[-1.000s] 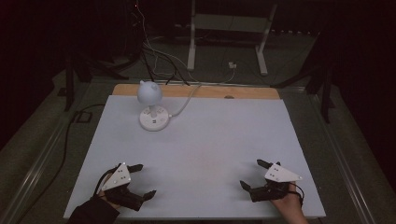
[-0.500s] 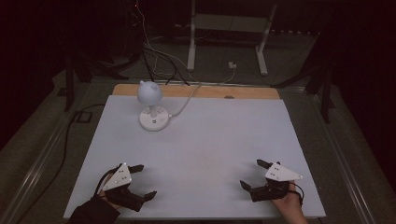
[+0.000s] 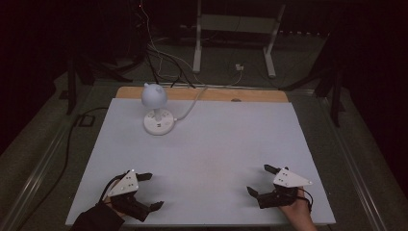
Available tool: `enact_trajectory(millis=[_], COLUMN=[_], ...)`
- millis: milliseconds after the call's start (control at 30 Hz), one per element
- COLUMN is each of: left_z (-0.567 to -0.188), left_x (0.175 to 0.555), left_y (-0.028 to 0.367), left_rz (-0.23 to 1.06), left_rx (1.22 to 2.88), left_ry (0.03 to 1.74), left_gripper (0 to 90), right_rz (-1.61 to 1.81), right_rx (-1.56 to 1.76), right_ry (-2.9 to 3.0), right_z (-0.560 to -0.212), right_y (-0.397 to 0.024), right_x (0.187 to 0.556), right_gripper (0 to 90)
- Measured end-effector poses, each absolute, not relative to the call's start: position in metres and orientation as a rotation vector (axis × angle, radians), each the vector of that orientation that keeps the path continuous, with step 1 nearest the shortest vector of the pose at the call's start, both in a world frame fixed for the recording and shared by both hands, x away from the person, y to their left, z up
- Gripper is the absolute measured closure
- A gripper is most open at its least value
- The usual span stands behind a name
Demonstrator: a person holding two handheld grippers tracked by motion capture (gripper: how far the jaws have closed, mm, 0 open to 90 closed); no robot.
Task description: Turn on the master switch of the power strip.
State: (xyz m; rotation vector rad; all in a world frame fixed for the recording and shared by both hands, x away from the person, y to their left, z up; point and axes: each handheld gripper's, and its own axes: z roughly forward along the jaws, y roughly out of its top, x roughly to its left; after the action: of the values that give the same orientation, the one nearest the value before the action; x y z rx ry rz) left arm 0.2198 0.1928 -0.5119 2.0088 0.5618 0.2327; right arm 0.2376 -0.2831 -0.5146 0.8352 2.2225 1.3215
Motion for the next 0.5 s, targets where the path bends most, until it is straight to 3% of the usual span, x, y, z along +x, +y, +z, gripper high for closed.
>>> enact_trajectory(millis=[500], left_z=[-0.5037], left_x=[0.2202], left_y=[0.1856], left_rz=[0.192], left_rx=[2.013], left_ry=[0.549], left_gripper=[0.1], right_rz=[1.338], right_rx=[0.812], right_ry=[2.208], right_z=[-0.5121], right_y=[-0.2805], right_x=[0.2351], right_gripper=[0.0])
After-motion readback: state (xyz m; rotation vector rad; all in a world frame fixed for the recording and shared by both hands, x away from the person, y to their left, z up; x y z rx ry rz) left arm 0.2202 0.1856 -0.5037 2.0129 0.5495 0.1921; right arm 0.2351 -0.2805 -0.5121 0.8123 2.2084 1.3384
